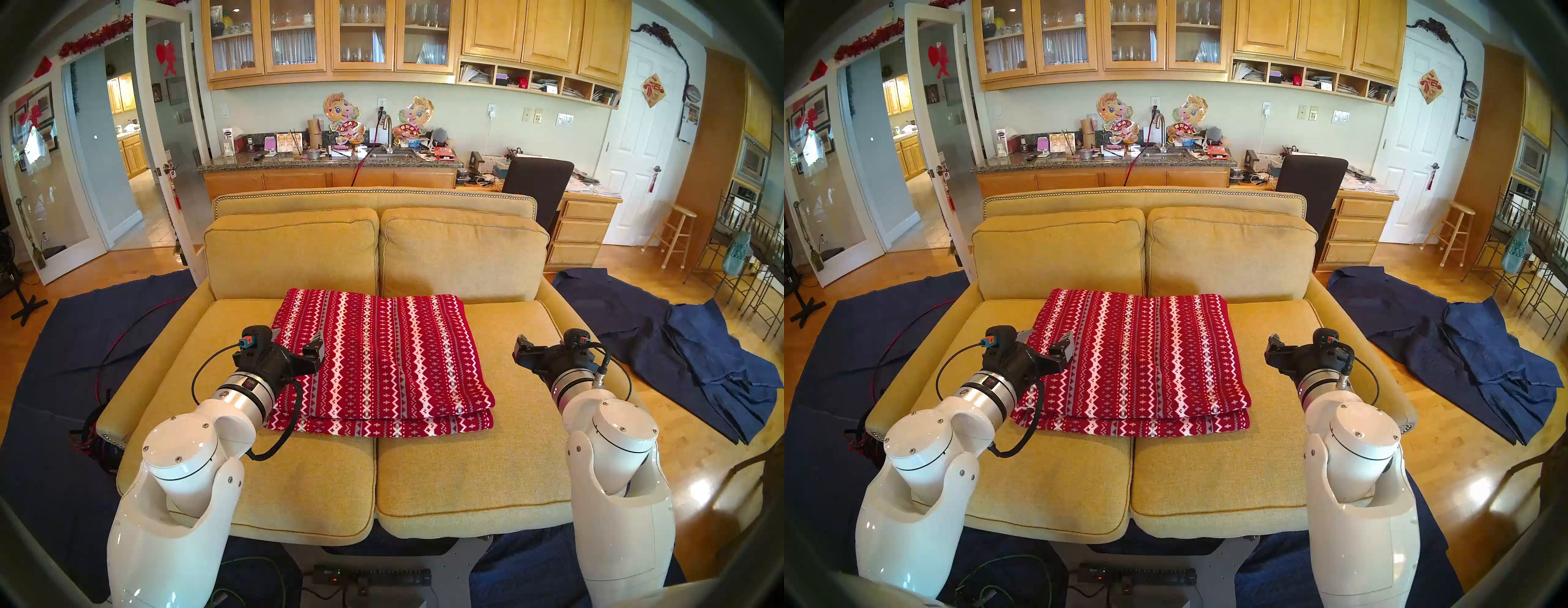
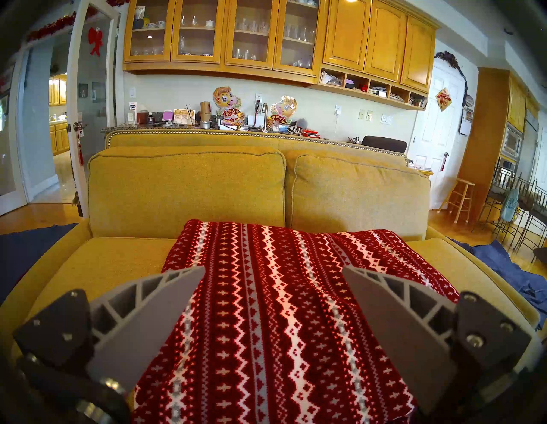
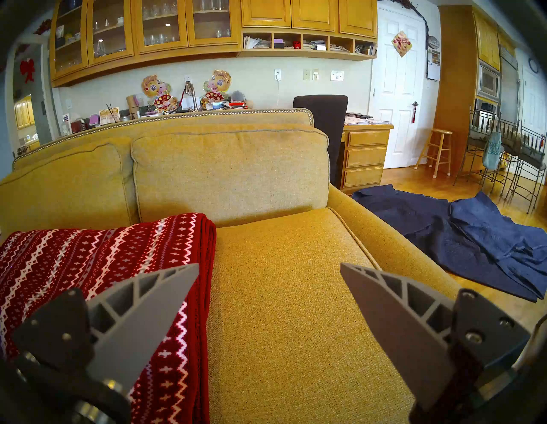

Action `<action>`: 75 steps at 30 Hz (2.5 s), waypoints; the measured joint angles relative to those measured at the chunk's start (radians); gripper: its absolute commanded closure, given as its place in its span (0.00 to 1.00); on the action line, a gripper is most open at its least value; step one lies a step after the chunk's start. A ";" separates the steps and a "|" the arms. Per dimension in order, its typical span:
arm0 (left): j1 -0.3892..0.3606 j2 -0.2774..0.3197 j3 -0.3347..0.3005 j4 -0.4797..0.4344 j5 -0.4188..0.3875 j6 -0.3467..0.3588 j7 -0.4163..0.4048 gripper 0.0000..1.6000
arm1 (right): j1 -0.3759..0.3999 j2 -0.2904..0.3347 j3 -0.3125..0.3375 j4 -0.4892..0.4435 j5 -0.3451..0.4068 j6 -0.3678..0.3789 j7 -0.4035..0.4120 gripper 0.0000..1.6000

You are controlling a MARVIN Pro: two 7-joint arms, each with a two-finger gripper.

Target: Fold the blanket in half twice

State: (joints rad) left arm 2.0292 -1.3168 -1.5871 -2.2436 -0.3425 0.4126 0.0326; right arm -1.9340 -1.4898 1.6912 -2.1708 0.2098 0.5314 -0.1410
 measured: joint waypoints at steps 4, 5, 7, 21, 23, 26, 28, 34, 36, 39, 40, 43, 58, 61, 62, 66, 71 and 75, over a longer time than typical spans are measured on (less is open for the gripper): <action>0.000 0.000 0.000 0.000 0.000 0.000 0.000 0.00 | 0.000 0.000 0.000 0.000 0.000 0.000 0.000 0.00; 0.000 0.000 0.000 0.000 0.000 0.000 0.000 0.00 | 0.000 0.000 0.000 0.000 0.000 0.000 0.000 0.00; 0.000 0.000 0.000 0.000 0.000 0.001 -0.001 0.00 | 0.000 0.000 0.000 0.000 0.000 0.000 0.000 0.00; -0.013 0.021 -0.022 -0.004 -0.014 0.092 -0.017 0.00 | -0.001 0.000 0.000 0.001 0.000 0.000 0.000 0.00; -0.024 0.028 -0.028 -0.002 -0.020 0.126 -0.022 0.00 | -0.001 0.000 0.000 0.001 0.000 0.000 0.000 0.00; -0.045 0.035 -0.035 0.001 -0.030 0.171 -0.027 0.00 | -0.001 0.000 0.000 0.001 0.000 0.000 0.000 0.00; -0.063 0.040 -0.044 0.003 -0.039 0.204 -0.029 0.00 | -0.001 0.000 0.000 0.001 0.000 0.000 0.000 0.00; -0.118 0.055 -0.084 0.015 -0.080 0.291 -0.039 0.00 | -0.001 0.000 0.000 0.003 0.000 0.000 0.000 0.00; -0.136 0.060 -0.100 0.025 -0.098 0.316 -0.042 0.00 | -0.001 0.000 0.000 0.003 0.000 0.000 0.000 0.00; -0.163 0.070 -0.126 0.050 -0.124 0.349 -0.049 0.00 | -0.001 0.000 0.000 0.004 0.000 0.000 0.000 0.00; -0.171 0.074 -0.134 0.062 -0.134 0.359 -0.051 0.00 | -0.001 0.000 0.000 0.005 0.000 0.000 0.000 0.00; -0.191 0.082 -0.151 0.089 -0.155 0.381 -0.056 0.00 | -0.001 0.000 0.000 0.006 0.000 0.000 0.000 0.00; -0.318 0.146 -0.181 0.274 -0.243 0.471 -0.076 0.00 | -0.001 0.001 0.000 0.012 0.000 0.000 0.001 0.00; -0.341 0.157 -0.182 0.306 -0.257 0.485 -0.076 0.00 | -0.001 0.001 0.000 0.013 0.000 0.000 0.001 0.00; -0.350 0.161 -0.182 0.317 -0.261 0.491 -0.076 0.00 | -0.001 0.001 0.000 0.013 0.000 0.000 0.001 0.00; -0.382 0.173 -0.182 0.353 -0.274 0.509 -0.075 0.00 | -0.001 0.001 0.000 0.014 0.000 0.000 0.001 0.00; -0.422 0.189 -0.182 0.403 -0.293 0.533 -0.074 0.00 | -0.001 0.001 0.000 0.015 0.000 0.000 0.001 0.00; -0.451 0.200 -0.185 0.443 -0.307 0.550 -0.074 0.00 | -0.001 0.001 0.000 0.016 0.000 0.000 0.001 0.00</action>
State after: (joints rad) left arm 1.5780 -1.1165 -1.7720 -1.8002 -0.6497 0.9626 -0.0419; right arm -1.9346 -1.4888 1.6917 -2.1549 0.2097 0.5317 -0.1402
